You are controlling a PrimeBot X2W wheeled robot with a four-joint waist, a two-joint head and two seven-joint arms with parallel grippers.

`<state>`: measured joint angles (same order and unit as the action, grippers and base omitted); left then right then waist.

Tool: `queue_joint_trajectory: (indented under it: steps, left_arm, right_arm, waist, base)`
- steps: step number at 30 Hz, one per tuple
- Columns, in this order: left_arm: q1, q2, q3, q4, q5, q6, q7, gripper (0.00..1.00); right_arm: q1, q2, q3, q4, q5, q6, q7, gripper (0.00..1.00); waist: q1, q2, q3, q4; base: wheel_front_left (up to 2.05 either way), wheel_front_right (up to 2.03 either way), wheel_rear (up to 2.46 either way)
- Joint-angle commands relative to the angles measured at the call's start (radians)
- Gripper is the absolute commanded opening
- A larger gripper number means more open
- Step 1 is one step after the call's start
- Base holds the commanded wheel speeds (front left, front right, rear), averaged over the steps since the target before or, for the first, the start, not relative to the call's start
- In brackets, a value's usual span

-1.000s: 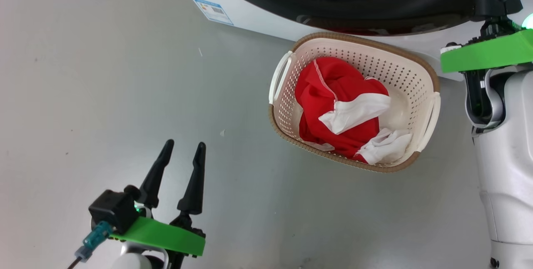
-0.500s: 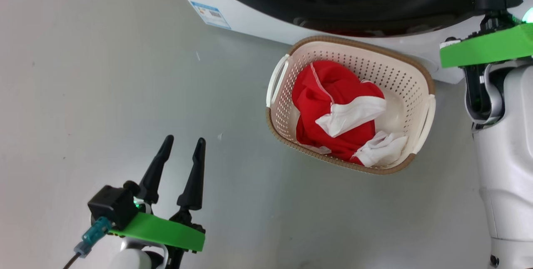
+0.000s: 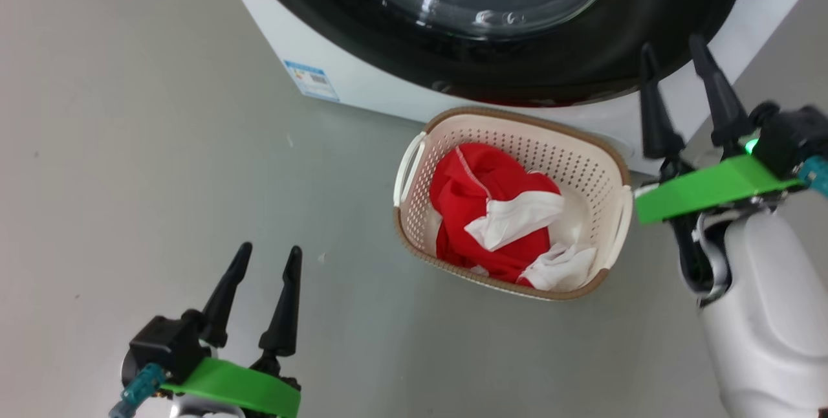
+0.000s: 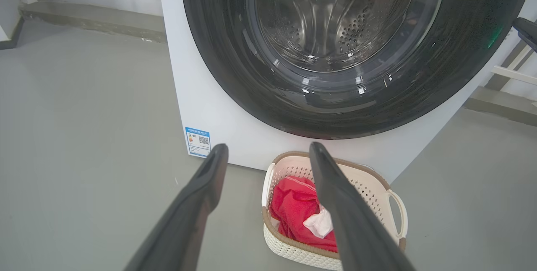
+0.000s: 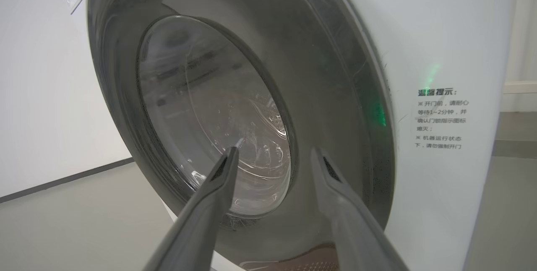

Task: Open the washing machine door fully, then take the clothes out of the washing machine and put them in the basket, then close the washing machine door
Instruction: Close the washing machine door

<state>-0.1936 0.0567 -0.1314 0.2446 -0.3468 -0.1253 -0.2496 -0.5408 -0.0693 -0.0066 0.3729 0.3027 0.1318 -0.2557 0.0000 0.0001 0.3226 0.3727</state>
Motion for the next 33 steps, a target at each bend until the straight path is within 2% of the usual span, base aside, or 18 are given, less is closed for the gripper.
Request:
queue_joint_trajectory:
  steps: [1,17,33]
  left_arm:
    - [0.013,0.032,0.042,-0.016,0.011,-0.005,-0.012,1.00]
    - [0.078,0.070,0.059,-0.014,0.037,-0.005,-0.012,1.00]
    - [0.120,0.109,0.072,-0.028,0.035,-0.005,-0.012,1.00]
  right_arm:
    - [0.028,0.017,0.031,-0.030,0.006,-0.001,-0.006,1.00]
    - [0.266,0.019,0.092,-0.057,0.049,-0.001,-0.006,1.00]
    - [0.435,0.019,0.069,-0.110,0.071,-0.001,-0.006,1.00]
  waist:
    - [0.0000,-0.0001,-0.045,-0.034]
    - [0.0000,-0.0001,-0.166,-0.119]
    - [0.0000,-0.0001,-0.217,-0.231]
  base:
    - [0.00,0.00,0.00]
    - [0.00,0.00,0.00]
    - [0.00,0.00,0.00]
